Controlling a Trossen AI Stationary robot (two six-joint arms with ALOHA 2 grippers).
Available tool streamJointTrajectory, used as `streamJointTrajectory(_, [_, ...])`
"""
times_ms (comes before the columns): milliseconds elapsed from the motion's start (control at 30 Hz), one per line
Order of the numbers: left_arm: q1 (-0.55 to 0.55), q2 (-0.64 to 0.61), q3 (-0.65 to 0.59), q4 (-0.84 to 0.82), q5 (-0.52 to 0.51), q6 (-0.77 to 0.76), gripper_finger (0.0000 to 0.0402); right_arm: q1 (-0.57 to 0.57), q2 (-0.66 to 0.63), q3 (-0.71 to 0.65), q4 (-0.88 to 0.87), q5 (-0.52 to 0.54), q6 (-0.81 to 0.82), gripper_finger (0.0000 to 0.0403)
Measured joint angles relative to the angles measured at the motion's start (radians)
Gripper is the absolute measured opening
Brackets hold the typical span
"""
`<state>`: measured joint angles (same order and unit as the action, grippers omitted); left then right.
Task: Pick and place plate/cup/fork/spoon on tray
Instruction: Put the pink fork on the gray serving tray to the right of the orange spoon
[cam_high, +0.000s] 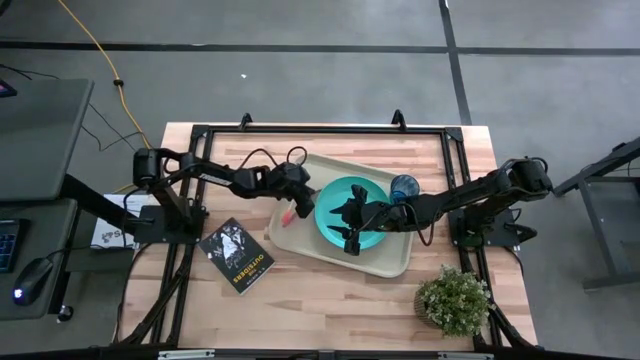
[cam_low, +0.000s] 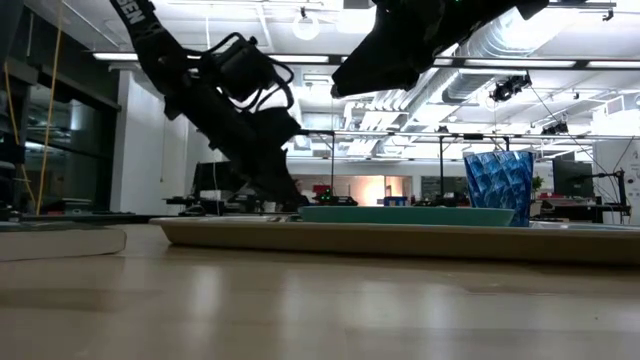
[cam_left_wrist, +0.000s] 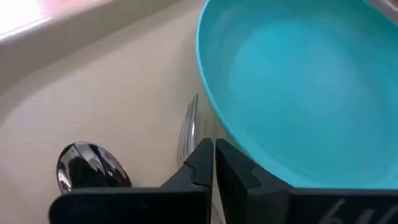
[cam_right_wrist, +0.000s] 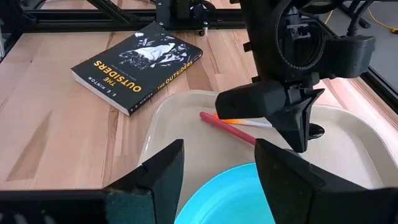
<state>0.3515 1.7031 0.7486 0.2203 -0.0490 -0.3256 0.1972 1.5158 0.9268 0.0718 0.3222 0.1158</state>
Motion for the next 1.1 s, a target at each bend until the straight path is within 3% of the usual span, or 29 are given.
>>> streamJointTrajectory(267, [-0.014,0.041,0.000,-0.005,0.057,0.007,0.0000,0.000,0.000,0.000,0.000,0.000,0.000,0.0188])
streamJointTrajectory(833, [-0.002,0.077,0.000,0.079,-0.064,0.024,0.0000,0.000,0.001,0.000,0.000,0.000,0.000,0.0188])
streamJointTrajectory(1100, [0.029,0.077,-0.001,0.029,-0.093,0.052,0.0000,0.000,0.001,0.000,0.000,0.000,0.000,0.0188])
